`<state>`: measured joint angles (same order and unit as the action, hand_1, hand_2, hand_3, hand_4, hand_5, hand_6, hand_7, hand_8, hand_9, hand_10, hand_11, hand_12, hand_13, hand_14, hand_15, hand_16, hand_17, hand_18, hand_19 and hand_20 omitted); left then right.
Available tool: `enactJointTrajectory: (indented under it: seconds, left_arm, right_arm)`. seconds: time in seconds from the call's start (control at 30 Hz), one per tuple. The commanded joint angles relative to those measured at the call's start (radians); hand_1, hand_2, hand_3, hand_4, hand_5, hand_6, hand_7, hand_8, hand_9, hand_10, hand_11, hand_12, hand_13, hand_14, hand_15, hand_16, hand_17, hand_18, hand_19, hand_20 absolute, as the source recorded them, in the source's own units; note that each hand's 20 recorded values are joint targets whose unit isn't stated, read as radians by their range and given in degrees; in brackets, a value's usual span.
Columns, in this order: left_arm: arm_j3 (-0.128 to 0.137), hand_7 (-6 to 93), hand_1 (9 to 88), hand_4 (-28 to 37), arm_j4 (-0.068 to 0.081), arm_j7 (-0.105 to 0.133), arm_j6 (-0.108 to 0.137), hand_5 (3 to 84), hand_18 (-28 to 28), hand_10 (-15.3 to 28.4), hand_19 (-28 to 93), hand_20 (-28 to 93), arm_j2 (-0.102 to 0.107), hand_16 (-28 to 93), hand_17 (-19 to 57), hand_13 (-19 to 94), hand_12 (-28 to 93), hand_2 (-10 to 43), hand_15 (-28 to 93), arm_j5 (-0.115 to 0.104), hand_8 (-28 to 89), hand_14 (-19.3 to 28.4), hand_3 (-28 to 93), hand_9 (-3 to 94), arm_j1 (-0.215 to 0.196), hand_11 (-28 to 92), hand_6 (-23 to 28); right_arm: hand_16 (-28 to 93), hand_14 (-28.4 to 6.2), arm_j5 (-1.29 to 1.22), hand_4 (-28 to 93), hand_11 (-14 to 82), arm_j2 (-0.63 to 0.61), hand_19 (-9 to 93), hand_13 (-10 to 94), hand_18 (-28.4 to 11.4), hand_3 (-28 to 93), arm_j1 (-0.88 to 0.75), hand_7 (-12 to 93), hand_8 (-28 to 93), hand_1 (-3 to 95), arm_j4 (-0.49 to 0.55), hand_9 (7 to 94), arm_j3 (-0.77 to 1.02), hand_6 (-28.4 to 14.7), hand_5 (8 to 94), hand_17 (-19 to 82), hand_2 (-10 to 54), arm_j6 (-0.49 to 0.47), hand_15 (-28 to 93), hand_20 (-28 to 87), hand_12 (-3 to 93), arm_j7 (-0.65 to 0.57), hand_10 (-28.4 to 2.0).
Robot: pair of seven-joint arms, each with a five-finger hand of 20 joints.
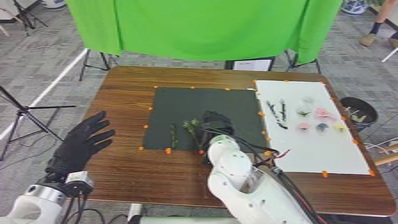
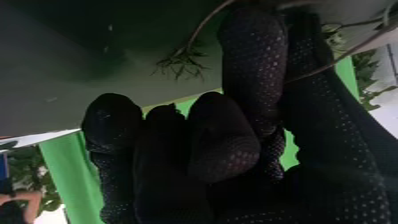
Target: Arrange flowers
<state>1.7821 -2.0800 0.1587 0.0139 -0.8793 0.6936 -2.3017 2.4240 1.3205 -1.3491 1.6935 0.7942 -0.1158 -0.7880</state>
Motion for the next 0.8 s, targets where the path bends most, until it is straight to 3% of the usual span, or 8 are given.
enactJointTrajectory:
  seconds: [0.03, 0.8]
  left_arm:
    - [-0.004, 21.3, 26.7, -26.4, 0.004, -0.008, -0.011, 24.7, 22.1, 11.2, 39, 10, -0.004, 1, -9.9, 17, 17, -5.9, 33, -0.004, -12, 15.6, 69, 19.1, -0.002, 22, 2.9]
    - [0.004, 21.5, 26.7, -26.4, 0.000, -0.006, -0.006, 24.7, 22.1, 11.1, 39, 10, -0.013, 1, -9.9, 17, 17, -5.8, 33, -0.004, -12, 15.6, 69, 19.1, -0.016, 22, 2.9]
  right_arm:
    - [44, -8.6, 0.021, -17, 61.7, -0.010, 93, 83, -25.0, 87, -0.002, 45, -3, 26.7, 0.010, 91.0, 0.000, 1.9, 88.0, 40, -4.7, 0.018, 88, 51, 50.5, 0.019, -6.7]
    - [44, -8.8, 0.020, -21, 61.6, -0.052, 93, 82, -25.4, 84, 0.002, 45, -6, 18.4, 0.083, 90.5, 0.012, 1.6, 87.7, 39, -8.0, 0.021, 88, 51, 50.6, 0.035, -7.0]
